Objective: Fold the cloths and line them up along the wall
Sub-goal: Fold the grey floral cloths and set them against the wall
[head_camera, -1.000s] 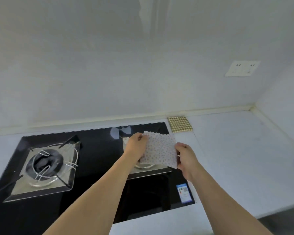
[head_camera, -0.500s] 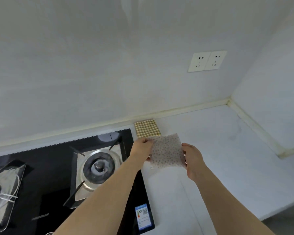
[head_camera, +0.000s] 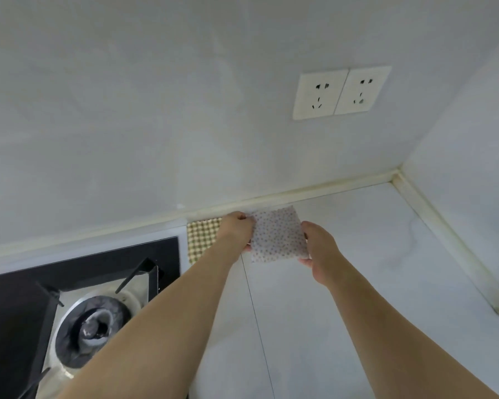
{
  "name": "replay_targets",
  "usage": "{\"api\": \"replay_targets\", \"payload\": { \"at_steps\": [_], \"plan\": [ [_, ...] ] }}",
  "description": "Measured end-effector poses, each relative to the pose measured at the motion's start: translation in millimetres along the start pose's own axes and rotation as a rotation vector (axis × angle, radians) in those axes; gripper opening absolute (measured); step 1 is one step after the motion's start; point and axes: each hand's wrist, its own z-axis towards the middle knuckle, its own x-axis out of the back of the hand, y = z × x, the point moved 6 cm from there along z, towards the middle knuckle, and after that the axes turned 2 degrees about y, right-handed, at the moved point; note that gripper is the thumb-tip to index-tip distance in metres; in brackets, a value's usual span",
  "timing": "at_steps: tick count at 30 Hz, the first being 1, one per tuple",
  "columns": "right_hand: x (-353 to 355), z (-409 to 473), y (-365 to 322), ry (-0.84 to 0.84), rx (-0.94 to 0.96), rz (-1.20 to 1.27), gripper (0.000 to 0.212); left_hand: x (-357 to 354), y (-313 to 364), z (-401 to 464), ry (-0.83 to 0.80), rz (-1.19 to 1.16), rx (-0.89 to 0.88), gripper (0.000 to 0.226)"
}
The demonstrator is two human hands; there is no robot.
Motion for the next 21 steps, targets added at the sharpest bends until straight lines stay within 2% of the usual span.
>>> {"api": "replay_targets", "payload": {
  "at_steps": [10,12,15,18,21],
  "plan": [
    [-24,63,-3,-0.039,0.045,-0.002,0.034,-13,3,59,0.03,0.04,-0.001,0.014],
    [-23,66,2,0.006,0.07,-0.074,0.035,-10,-1,62,0.055,0.08,-0.012,0.013],
    [-17,61,12,0.115,0.117,-0.225,0.051,2,-7,56,0.13,0.23,-0.062,0.015],
    [-20,41,15,0.166,0.193,-0.351,0.05,9,-9,41,0.153,0.266,-0.134,0.009],
    [-33,13,11,0.177,0.345,-0.484,0.047,16,-13,18,0.122,0.308,-0.213,0.019]
  ]
}}
